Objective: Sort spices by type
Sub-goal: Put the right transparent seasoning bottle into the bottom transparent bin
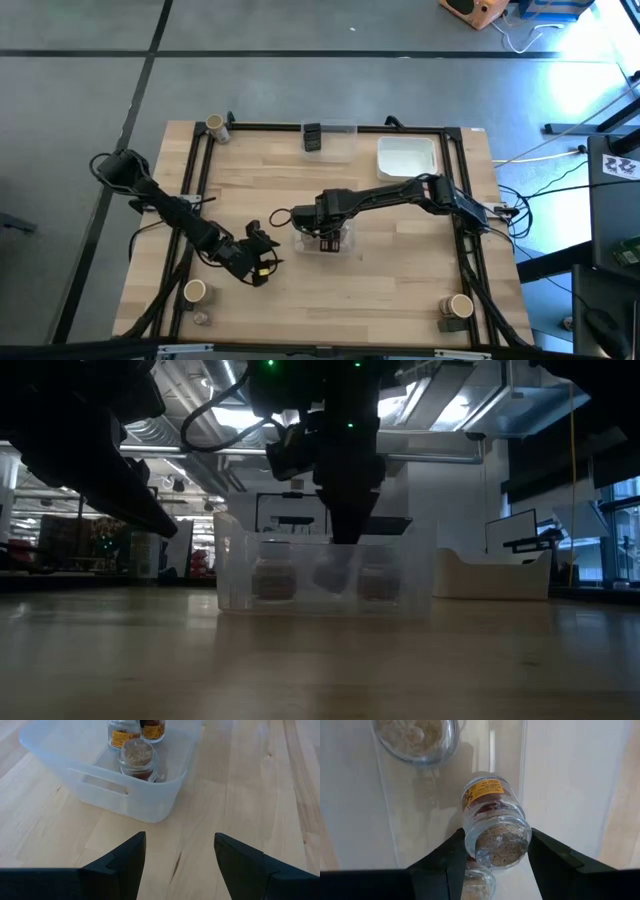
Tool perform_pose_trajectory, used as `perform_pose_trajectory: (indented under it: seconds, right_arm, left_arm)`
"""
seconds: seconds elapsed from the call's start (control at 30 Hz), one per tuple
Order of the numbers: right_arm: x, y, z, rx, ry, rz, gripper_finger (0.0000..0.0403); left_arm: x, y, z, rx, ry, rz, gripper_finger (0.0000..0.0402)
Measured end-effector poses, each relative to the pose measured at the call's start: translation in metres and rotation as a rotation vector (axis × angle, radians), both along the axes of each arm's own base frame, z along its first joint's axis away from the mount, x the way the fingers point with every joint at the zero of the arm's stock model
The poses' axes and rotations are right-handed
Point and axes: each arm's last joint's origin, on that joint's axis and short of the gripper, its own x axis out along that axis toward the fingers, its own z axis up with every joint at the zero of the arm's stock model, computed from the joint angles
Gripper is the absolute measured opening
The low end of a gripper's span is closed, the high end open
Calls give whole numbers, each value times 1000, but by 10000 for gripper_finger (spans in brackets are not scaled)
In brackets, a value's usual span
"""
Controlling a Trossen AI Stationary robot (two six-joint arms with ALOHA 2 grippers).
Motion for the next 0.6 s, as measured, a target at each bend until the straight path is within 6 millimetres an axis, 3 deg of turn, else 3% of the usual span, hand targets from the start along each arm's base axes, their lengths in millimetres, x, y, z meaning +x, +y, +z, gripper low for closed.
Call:
perform_pose_trajectory:
  seconds: [0.37,0.6]
  right_arm:
    - [2,0,0,2,-20,0,230]
    - [1,0,4,2,-28,18,231]
  left_arm:
    - [0,0,0,-1,0,1,219]
    - [0,0,0,-2,0,2,219]
